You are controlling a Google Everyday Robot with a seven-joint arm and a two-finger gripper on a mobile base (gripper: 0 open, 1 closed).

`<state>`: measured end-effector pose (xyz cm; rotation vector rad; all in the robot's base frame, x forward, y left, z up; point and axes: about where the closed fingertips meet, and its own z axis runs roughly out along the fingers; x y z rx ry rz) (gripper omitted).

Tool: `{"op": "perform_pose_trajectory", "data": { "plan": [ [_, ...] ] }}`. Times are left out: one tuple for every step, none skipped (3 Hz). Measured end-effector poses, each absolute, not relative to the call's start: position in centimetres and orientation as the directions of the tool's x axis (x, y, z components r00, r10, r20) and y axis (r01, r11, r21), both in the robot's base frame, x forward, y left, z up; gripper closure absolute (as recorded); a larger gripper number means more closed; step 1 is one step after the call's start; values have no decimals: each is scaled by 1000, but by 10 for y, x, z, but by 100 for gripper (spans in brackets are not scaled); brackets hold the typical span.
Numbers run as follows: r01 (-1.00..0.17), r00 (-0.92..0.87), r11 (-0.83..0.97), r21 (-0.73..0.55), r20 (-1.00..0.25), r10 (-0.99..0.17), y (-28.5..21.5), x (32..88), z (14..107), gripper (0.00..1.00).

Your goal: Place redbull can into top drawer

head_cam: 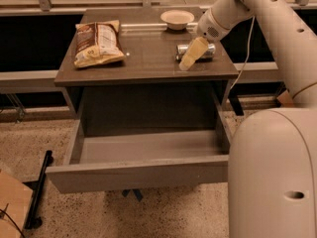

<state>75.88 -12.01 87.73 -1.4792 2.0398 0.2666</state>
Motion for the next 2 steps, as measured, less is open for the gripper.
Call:
{"op": "perform_pose_trajectory", "data": {
  "plan": [
    [-903, -230, 391, -178, -568, -790, -134, 777, 869, 0],
    [-895, -253, 414, -166, -577, -777, -139, 791, 859, 0]
  ]
}}
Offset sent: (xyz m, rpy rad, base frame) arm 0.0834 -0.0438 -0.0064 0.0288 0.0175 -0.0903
